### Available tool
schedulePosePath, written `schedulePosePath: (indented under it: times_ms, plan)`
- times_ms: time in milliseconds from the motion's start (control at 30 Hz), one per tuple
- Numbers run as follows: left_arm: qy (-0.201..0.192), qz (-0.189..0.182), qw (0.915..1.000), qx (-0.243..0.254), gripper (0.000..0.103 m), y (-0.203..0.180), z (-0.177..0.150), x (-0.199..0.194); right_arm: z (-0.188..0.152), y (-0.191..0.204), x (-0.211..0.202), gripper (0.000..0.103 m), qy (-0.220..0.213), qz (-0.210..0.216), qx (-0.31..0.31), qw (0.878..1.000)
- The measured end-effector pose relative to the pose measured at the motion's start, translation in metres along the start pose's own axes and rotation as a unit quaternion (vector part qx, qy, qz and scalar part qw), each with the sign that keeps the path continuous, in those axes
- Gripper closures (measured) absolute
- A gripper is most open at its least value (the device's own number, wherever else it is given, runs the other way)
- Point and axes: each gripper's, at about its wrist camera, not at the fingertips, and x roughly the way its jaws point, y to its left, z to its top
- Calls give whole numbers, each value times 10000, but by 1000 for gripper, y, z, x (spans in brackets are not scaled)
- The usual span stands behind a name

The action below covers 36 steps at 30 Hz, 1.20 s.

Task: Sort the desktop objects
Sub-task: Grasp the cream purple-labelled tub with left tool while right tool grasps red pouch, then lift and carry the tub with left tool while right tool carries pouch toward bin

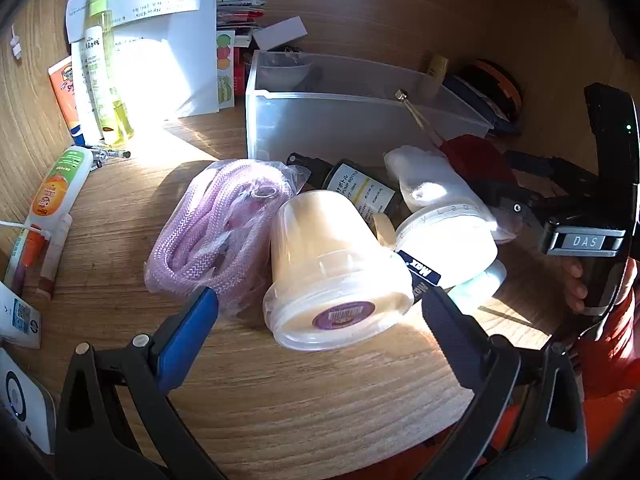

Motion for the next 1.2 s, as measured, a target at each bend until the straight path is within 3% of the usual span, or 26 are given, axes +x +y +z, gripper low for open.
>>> schedulePosePath:
  times_ms: [300,400,467,533,667,833,1033,1200]
  plan:
    - [-37,408,9990,186,0,-8,4,11,8,-1,12,3,33,66,-243,9997]
    - [-142,304,9994,89,2,-10,5,11,7,-2,11,14,-2,159,-210,9997]
    - [-163,323,9993,67,15,-10,4,10,7,-2,9,22,-35,218,-233,9995]
    - [-163,281,9994,83,22,-8,2,8,6,-3,5,31,-78,242,-241,9994]
    - [-145,138,9998,-26,33,-7,-1,1,3,-3,-1,35,-198,141,-240,9994]
    - [-157,204,9997,-32,33,-10,-7,-2,1,-5,-8,51,-324,192,-130,9992]
    - [-541,235,9983,4,33,-13,5,-20,0,-12,-13,65,-424,237,-68,9988]
    - [-531,223,9983,63,33,-15,13,-14,-1,-13,-15,79,-487,262,-130,9984]
